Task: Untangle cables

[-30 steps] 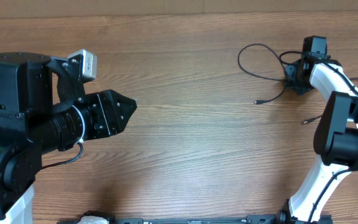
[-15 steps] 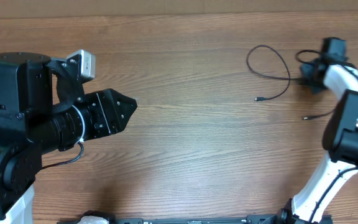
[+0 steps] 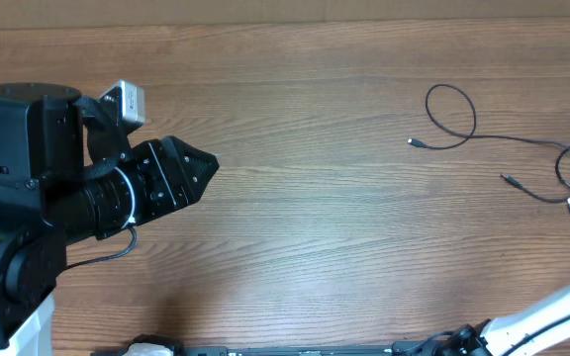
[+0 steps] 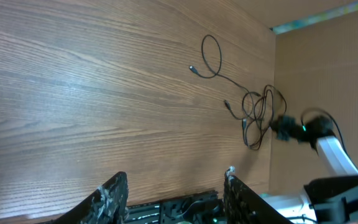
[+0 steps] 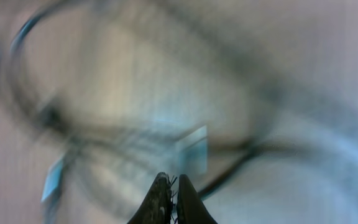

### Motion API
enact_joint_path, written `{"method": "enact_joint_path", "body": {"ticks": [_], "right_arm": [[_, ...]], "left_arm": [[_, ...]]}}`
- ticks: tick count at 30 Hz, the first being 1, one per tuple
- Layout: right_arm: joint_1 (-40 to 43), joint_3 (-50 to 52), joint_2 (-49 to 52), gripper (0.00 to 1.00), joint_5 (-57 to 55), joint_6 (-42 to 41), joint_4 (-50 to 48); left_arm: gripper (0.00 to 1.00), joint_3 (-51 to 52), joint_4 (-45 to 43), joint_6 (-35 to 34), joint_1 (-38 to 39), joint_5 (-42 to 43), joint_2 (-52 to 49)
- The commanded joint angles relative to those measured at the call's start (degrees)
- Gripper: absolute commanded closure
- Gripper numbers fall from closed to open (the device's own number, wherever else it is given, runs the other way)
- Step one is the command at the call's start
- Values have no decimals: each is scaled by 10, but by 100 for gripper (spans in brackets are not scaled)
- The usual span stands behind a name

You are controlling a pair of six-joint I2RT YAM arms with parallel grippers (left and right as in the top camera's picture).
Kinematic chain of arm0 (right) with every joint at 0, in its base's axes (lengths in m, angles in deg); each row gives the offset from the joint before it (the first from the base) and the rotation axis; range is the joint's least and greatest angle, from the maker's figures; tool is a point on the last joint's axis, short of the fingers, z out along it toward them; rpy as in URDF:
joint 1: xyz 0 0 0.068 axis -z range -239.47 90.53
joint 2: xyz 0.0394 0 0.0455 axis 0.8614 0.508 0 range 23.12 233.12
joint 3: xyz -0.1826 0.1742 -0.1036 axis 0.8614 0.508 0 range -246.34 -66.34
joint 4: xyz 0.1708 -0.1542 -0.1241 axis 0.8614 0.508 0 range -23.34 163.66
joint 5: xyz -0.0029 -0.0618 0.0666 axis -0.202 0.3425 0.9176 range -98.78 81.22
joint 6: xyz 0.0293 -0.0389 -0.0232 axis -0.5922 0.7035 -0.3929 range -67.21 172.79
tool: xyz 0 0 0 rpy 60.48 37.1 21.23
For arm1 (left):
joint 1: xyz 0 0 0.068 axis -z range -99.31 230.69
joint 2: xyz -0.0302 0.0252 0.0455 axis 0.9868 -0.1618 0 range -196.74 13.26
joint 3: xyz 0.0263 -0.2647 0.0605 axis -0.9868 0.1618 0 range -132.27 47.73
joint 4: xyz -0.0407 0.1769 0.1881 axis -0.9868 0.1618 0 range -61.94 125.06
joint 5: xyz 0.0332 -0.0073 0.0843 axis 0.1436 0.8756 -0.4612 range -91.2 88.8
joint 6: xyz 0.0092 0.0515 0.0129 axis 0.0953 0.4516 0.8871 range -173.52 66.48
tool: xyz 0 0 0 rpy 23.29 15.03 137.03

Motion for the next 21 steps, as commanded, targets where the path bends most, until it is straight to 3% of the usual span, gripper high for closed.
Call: {"method": "enact_joint_path", "body": {"ticks": [1, 3, 5, 7, 9, 13, 18, 21], "right_arm": [[45, -33, 3, 96, 83, 77, 2], [65, -43, 3, 95, 213, 136, -7], [71, -46, 3, 85, 306, 151, -18], [68, -46, 3, 57, 372, 151, -23], [55, -46, 3, 42, 404, 152, -22], [7, -46, 3, 27, 437, 162, -4], [-78, -46, 3, 15, 436, 182, 35], [-139, -46, 3, 14, 409, 181, 56]], "left_arm": [[51, 0, 1, -11, -1, 7, -6], [51, 0, 1, -11, -1, 7, -9], [51, 0, 1, -10, -1, 7, -13], [51, 0, 1, -10, -1, 7, -16], [51, 0, 1, -10, -1, 7, -17], [51, 0, 1, -10, -1, 7, -18], [50, 0, 1, 1, -1, 4, -18], [50, 0, 1, 23, -1, 4, -18]]}}
